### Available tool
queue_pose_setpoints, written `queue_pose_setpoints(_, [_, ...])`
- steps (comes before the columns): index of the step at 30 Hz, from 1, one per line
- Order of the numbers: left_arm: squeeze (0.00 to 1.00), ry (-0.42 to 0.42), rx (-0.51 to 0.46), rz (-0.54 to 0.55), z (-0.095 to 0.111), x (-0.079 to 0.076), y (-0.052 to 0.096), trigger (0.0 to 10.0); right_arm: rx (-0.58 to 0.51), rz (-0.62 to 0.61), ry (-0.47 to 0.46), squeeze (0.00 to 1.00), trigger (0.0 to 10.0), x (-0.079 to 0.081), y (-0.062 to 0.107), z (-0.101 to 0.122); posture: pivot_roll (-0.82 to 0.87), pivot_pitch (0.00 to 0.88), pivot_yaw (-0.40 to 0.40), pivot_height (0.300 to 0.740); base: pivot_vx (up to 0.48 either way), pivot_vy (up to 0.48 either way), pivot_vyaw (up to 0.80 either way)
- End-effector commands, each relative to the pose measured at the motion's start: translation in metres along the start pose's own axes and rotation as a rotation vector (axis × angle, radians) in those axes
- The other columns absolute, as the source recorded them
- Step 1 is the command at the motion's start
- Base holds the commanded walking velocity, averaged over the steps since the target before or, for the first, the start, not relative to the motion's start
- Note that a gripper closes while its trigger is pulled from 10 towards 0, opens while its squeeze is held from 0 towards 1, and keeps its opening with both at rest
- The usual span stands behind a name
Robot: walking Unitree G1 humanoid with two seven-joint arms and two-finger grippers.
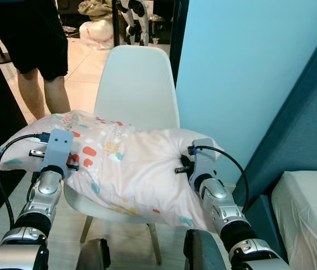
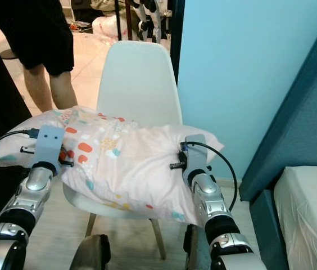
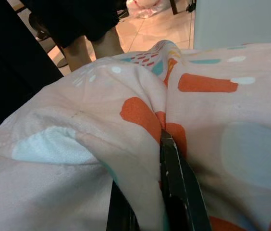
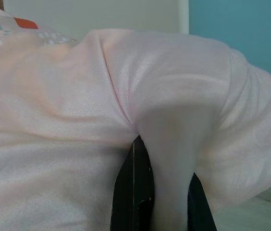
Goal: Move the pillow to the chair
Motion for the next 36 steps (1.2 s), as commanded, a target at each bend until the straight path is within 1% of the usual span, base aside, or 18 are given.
queue_pose_setpoints(1, [0.0, 0.009, -0.005, -0.029, -0.001, -0.01, 0.002, 10.0, -0.04, -0.001, 0.002, 0.0, 10.0, 0.0, -0.003, 0.012, 0.03, 0.0, -0.094, 0.552, 0.0, 0.0, 0.0])
queue_pose_setpoints(8, [0.0, 0.033, -0.024, -0.014, 0.004, -0.007, 0.0, 10.0, -0.058, -0.025, -0.001, 0.0, 10.0, -0.002, -0.004, 0.015, 0.03, 0.0, -0.095, 0.552, 0.0, 0.0, 0.0])
queue_pose_setpoints(9, [0.0, -0.003, -0.017, -0.022, 0.003, -0.009, 0.0, 10.0, -0.055, -0.029, -0.018, 0.0, 10.0, -0.003, -0.005, 0.014, 0.03, 0.0, -0.098, 0.552, 0.0, 0.0, 0.0])
queue_pose_setpoints(10, [0.0, -0.003, -0.017, -0.022, 0.003, -0.009, 0.0, 10.0, -0.055, -0.029, -0.018, 0.0, 10.0, -0.003, -0.005, 0.014, 0.03, 0.0, -0.098, 0.552, 0.0, 0.0, 0.0])
queue_pose_setpoints(11, [0.31, -0.041, 0.006, -0.021, -0.002, -0.009, 0.001, 10.0, -0.053, -0.03, -0.033, 0.0, 10.0, -0.003, -0.005, 0.014, 0.03, 0.0, -0.099, 0.552, 0.0, 0.0, 0.0])
queue_pose_setpoints(12, [0.31, -0.041, 0.006, -0.021, -0.002, -0.009, 0.001, 10.0, -0.053, -0.03, -0.033, 0.0, 10.0, -0.003, -0.005, 0.014, 0.03, 0.0, -0.099, 0.552, 0.0, 0.0, 0.0])
queue_pose_setpoints(13, [1.0, -0.051, 0.032, -0.019, -0.008, -0.007, 0.002, 10.0, -0.053, -0.027, -0.048, 0.5, 10.0, -0.003, -0.005, 0.013, 0.03, 0.0, -0.098, 0.552, 0.0, 0.0, 0.0])
queue_pose_setpoints(14, [1.0, -0.051, 0.032, -0.019, -0.008, -0.007, 0.002, 10.0, -0.053, -0.027, -0.048, 0.5, 10.0, -0.003, -0.005, 0.013, 0.03, 0.0, -0.098, 0.552, 0.0, 0.0, 0.0])
queue_pose_setpoints(15, [1.0, -0.062, 0.063, -0.021, -0.015, -0.007, 0.003, 10.0, -0.052, -0.03, -0.06, 1.0, 10.0, -0.006, -0.004, 0.012, 0.03, 0.0, -0.098, 0.552, 0.0, 0.0, 0.0])
queue_pose_setpoints(18, [1.0, -0.079, 0.085, -0.026, -0.022, -0.007, 0.006, 10.0, -0.042, -0.04, -0.055, 1.0, 10.0, -0.01, -0.002, 0.009, 0.03, 0.0, -0.097, 0.552, 0.0, 0.0, 0.0])
queue_pose_setpoints(23, [1.0, -0.112, 0.149, -0.041, -0.047, -0.01, 0.019, 10.0, -0.039, -0.106, -0.066, 1.0, 10.0, -0.029, 0.003, 0.005, 0.03, 0.0, -0.103, 0.552, 0.0, 0.0, 0.0])
queue_pose_setpoints(25, [1.0, -0.122, 0.192, -0.026, -0.061, -0.002, 0.025, 10.0, -0.069, -0.141, -0.063, 1.0, 10.0, -0.038, 0.005, 0.011, 0.03, 0.0, -0.105, 0.552, 0.0, 0.0, 0.0])
queue_pose_setpoints(29, [1.0, -0.126, 0.205, -0.014, -0.065, 0.003, 0.027, 10.0, -0.079, -0.154, -0.061, 1.0, 10.0, -0.042, 0.005, 0.014, 0.03, 0.0, -0.104, 0.552, 0.0, 0.0, 0.0])
queue_pose_setpoints(30, [1.0, -0.117, 0.237, 0.026, -0.076, 0.016, 0.033, 10.0, -0.124, -0.256, -0.022, 1.0, 10.0, -0.062, 0.01, 0.024, 0.03, 0.0, -0.1, 0.552, 0.0, 0.0, 0.0])
queue_pose_setpoints(31, [1.0, -0.117, 0.237, 0.026, -0.076, 0.016, 0.033, 10.0, -0.124, -0.256, -0.022, 1.0, 10.0, -0.062, 0.01, 0.024, 0.03, 0.0, -0.1, 0.552, 0.0, 0.0, 0.0])
queue_pose_setpoints(32, [1.0, -0.113, 0.248, 0.039, -0.08, 0.02, 0.035, 10.0, -0.136, -0.295, -0.015, 1.0, 10.0, -0.069, 0.013, 0.027, 0.03, 0.0, -0.1, 0.552, 0.0, 0.0, 0.0])
queue_pose_setpoints(34, [1.0, -0.101, 0.268, 0.036, -0.089, 0.02, 0.042, 10.0, -0.141, -0.335, -0.014, 1.0, 10.0, -0.078, 0.016, 0.028, 0.03, 0.0, -0.094, 0.552, 0.0, 0.0, 0.0])
queue_pose_setpoints(36, [1.0, -0.076, 0.295, 0.006, -0.098, 0.01, 0.051, 10.0, -0.131, -0.361, -0.013, 1.0, 10.0, -0.083, 0.016, 0.028, 0.03, 0.0, -0.093, 0.552, 0.0, 0.0, 0.0])
Point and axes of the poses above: a point about 5 cm out from each wrist's last joint towards the gripper, its own y axis pointing back from the gripper into the wrist, its own z axis along the axis of the wrist's last joint, x = y × z, the point moved 6 cm from there along -y, pointing out of the wrist towards the gripper, and after that the axes turned 12 degrees about -y, right-handed, at the moved point
